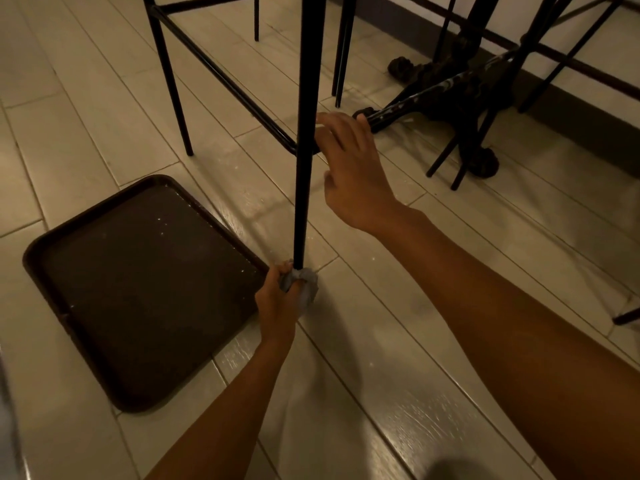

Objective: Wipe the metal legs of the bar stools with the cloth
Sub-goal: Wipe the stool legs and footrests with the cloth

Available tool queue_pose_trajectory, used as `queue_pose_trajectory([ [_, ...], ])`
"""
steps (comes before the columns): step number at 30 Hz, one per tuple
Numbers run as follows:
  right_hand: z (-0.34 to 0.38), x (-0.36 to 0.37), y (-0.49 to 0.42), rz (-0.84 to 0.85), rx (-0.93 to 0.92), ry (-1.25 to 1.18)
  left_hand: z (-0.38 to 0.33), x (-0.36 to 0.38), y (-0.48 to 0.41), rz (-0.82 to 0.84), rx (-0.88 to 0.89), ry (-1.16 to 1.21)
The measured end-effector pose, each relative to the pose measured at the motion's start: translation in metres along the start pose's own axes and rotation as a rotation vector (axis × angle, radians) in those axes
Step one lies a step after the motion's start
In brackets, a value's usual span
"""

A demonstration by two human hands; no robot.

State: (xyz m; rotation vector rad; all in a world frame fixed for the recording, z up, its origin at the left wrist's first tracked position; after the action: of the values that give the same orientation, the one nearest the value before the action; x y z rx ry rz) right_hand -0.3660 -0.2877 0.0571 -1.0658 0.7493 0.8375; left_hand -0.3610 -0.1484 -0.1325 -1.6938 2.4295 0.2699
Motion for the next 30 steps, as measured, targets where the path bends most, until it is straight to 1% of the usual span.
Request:
queue_pose_trajectory([
  [4, 0.0, 0.0, 0.0, -0.013, -0.001, 0.008, 0.02, 0.001, -0.004, 0.006, -0.007, -0.139],
  [6, 0.0, 0.001, 0.0, -0.011, -0.005, 0.006, 0.02, -0.002, -0.003, -0.011, -0.001, -0.165],
  [12, -0.002, 0.002, -0.001, -0.007, -0.004, 0.008, 0.016, -0.006, 0.005, -0.075, 0.003, -0.078],
  [15, -0.003, 0.002, -0.001, -0.011, -0.013, 0.0, 0.017, -0.002, 0.002, -0.047, 0.015, -0.074],
  [18, -0.003, 0.003, -0.001, -0.009, -0.01, 0.001, 0.028, 0.001, 0.0, 0.009, -0.039, -0.088],
  [20, -0.004, 0.003, -0.001, -0.007, -0.012, 0.0, 0.034, 0.002, -0.001, 0.029, -0.077, -0.141],
  [24, -0.004, 0.003, -0.001, -0.002, -0.021, -0.004, 0.038, 0.0, -0.003, 0.065, -0.098, -0.188],
  [30, -0.005, 0.003, -0.001, -0.009, -0.017, -0.009, 0.03, -0.003, 0.006, 0.014, -0.053, -0.139],
])
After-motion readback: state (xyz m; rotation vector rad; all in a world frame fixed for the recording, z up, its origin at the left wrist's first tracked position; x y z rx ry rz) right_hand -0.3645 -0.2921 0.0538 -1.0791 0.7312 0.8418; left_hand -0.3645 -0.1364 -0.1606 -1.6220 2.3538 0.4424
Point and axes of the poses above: each hand's wrist, its own y-axis away from the middle knuckle, its own x-axis out of the palm, z = x × y, the point moved 7 cm from there along -y, towards the middle knuckle, and after that the axes turned 4 degrees about -y, right-handed, at the moved point
